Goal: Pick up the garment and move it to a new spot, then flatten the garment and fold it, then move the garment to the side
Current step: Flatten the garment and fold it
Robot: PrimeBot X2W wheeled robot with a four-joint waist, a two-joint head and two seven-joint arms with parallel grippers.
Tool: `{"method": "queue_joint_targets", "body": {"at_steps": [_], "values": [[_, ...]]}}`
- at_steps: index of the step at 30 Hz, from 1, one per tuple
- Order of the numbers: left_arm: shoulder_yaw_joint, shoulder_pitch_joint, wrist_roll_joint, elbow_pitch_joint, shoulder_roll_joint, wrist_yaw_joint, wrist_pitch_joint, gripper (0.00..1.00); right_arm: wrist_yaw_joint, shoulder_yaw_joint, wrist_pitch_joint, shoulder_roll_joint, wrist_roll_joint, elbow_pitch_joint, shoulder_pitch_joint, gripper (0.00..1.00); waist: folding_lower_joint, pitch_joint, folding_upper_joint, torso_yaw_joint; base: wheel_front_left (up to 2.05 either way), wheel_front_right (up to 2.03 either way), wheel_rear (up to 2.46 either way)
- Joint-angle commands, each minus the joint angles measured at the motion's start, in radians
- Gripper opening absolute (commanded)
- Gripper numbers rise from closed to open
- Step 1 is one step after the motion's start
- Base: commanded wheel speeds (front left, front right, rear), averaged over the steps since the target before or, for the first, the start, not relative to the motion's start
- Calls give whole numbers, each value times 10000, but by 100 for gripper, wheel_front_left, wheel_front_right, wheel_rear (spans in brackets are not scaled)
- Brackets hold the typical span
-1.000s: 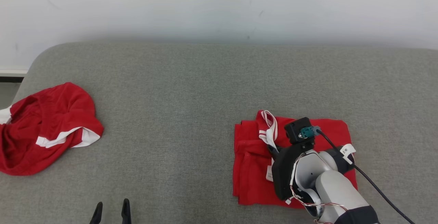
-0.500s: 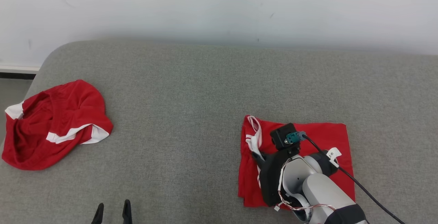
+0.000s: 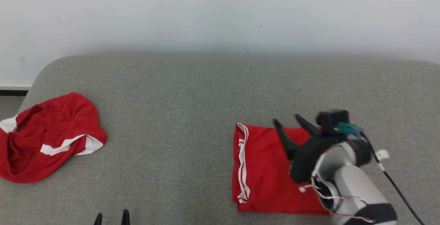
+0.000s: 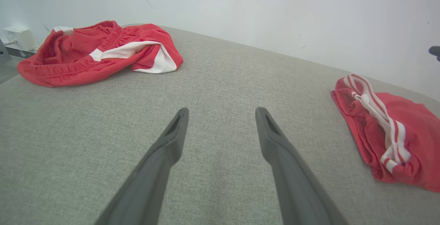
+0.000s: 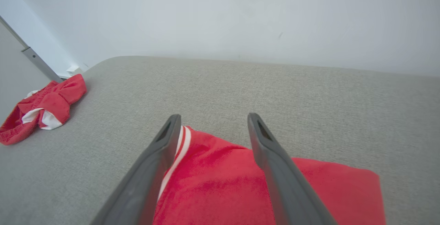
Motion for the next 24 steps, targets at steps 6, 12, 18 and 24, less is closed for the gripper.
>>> {"method": "queue_joint_targets", "body": {"at_steps": [6,12,18,24], "values": [[-3,280,-26,10,-17,8,-29,100,-29,-1676,-776,-449,-1172,-243,1430,100,0,-386,0,-147,0,0,0],[97,332,-52,-20,-19,8,-29,100,-29,-2658,-1860,-351,-1997,-850,2720,100,0,-539,0,-248,0,0,0],[252,414,158,-47,-16,8,-29,100,-29,-3144,-3102,-50,-2437,-1349,4111,100,0,-731,0,-485,0,0,0],[523,485,360,-127,-16,8,-29,100,-29,-2762,-3684,169,-2504,-1425,4788,100,0,-961,0,-918,0,0,0]]}}
